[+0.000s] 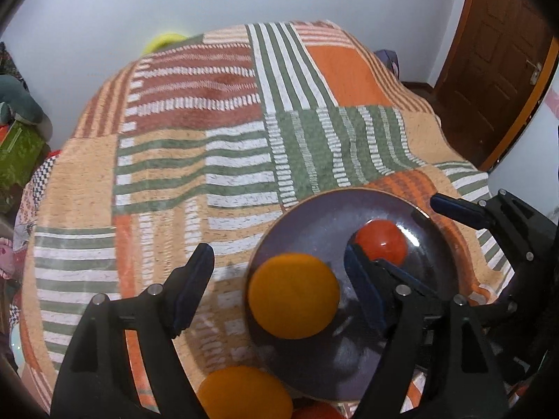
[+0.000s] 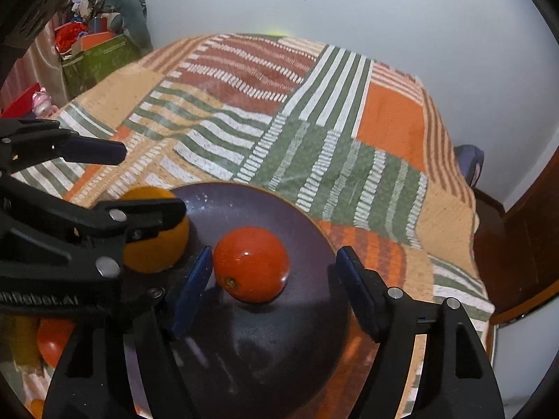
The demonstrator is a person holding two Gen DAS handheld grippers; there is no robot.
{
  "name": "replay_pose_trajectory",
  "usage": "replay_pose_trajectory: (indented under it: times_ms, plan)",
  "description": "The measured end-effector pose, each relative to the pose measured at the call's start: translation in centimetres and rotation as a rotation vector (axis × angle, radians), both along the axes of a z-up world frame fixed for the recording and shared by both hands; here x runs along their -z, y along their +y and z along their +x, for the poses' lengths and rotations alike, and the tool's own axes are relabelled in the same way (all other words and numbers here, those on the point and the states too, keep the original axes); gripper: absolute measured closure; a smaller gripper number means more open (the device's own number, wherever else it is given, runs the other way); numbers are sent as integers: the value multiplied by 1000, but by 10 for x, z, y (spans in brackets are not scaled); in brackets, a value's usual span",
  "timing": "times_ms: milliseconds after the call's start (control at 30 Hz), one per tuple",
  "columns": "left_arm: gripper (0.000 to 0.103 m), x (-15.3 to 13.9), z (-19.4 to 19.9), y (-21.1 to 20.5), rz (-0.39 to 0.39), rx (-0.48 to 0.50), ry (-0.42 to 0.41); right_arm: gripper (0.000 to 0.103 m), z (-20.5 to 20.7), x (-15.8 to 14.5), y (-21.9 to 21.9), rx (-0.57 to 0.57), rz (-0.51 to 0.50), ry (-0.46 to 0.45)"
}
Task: Organize fruits
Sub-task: 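Open both tools to release orange and tomato onto the plate, then withdraw, then grasp the green-yellow corn cob with the left tool while the right tool grasps another red tomato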
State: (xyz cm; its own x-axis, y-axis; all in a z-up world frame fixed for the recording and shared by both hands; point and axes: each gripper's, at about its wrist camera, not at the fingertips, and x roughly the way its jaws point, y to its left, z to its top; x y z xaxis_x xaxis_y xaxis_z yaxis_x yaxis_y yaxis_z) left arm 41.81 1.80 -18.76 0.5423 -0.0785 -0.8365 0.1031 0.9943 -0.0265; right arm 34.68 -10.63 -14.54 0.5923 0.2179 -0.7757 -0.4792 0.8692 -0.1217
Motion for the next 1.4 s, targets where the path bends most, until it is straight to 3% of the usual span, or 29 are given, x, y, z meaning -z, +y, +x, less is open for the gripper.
replay_pose_trajectory:
  times_ms: [400,600,867,1067,1200,1400]
  plan:
    - [20,-51,-67,30,5,-42,-81,32,-46,-42,-5,2,87,-43]
    - [15,-55,-107,46,22,-70,-85,32,-75,-56,-3,-15,99,-66]
    - [11,-20,-150,59,-2,-94,-6,25,-109,-58,3,-32,125,-72]
    - [11,22,-170,60,-14,-125,75,25,-125,-35,17,-48,127,-16]
    - [11,46,-179,58,-65,-154,120,25,-133,-18,29,-75,113,12]
    - [11,60,-175,51,-99,-167,122,26,-133,0,37,-83,129,68]
